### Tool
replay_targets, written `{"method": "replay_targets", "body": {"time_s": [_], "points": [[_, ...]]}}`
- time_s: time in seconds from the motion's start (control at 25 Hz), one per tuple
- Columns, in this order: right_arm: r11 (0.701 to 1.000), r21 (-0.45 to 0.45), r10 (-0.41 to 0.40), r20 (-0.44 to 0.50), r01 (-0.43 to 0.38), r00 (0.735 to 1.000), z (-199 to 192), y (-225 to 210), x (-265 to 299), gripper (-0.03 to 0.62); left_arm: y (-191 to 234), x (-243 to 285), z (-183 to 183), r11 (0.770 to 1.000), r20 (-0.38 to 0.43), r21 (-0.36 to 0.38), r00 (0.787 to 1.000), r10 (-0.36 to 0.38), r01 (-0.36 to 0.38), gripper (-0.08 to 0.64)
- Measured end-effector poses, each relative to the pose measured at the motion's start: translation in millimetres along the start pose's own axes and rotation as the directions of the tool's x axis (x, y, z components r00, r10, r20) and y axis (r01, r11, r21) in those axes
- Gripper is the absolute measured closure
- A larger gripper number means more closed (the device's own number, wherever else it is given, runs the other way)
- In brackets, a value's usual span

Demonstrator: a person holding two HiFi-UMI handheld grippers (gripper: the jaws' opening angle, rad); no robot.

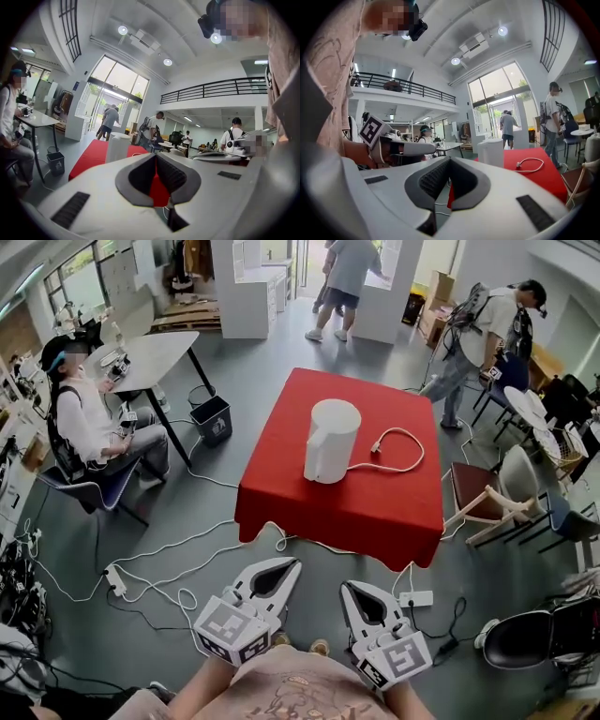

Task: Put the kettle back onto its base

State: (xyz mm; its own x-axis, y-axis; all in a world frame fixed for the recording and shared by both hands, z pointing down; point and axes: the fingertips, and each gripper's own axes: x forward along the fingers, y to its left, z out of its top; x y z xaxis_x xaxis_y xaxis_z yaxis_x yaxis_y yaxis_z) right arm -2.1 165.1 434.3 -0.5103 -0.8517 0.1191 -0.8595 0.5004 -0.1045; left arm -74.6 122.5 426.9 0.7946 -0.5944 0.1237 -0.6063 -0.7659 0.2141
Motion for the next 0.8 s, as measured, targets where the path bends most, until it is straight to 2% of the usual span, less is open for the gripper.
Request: {"method": "replay_targets", "body": {"time_s": [0.12, 0.48, 0.8], "points": [[1.0, 0.003, 0.009, 0.007, -0.009, 1.0, -0.5, 2.1, -11.7, 0.591, -13.7, -4.2, -1.6, 1.0, 0.008, 0.03, 1.0, 0.002, -0.002, 0.572], [0.999, -0.028, 0.037, 0.034, -0.036, 0.999, 2.7, 7.1, -28.1, 0.591, -37.6, -15.2, -8.2, 0.999, 0.015, 0.037, 1.0, 0.019, -0.02, 0.572], [0.999, -0.024, 0.044, 0.05, -0.043, 0.998, 7.5, 10.7, -27.5, 0.591, -34.6, -24.0, -7.9, 0.999, 0.014, 0.035, 0.999, 0.041, -0.042, 0.572]]}}
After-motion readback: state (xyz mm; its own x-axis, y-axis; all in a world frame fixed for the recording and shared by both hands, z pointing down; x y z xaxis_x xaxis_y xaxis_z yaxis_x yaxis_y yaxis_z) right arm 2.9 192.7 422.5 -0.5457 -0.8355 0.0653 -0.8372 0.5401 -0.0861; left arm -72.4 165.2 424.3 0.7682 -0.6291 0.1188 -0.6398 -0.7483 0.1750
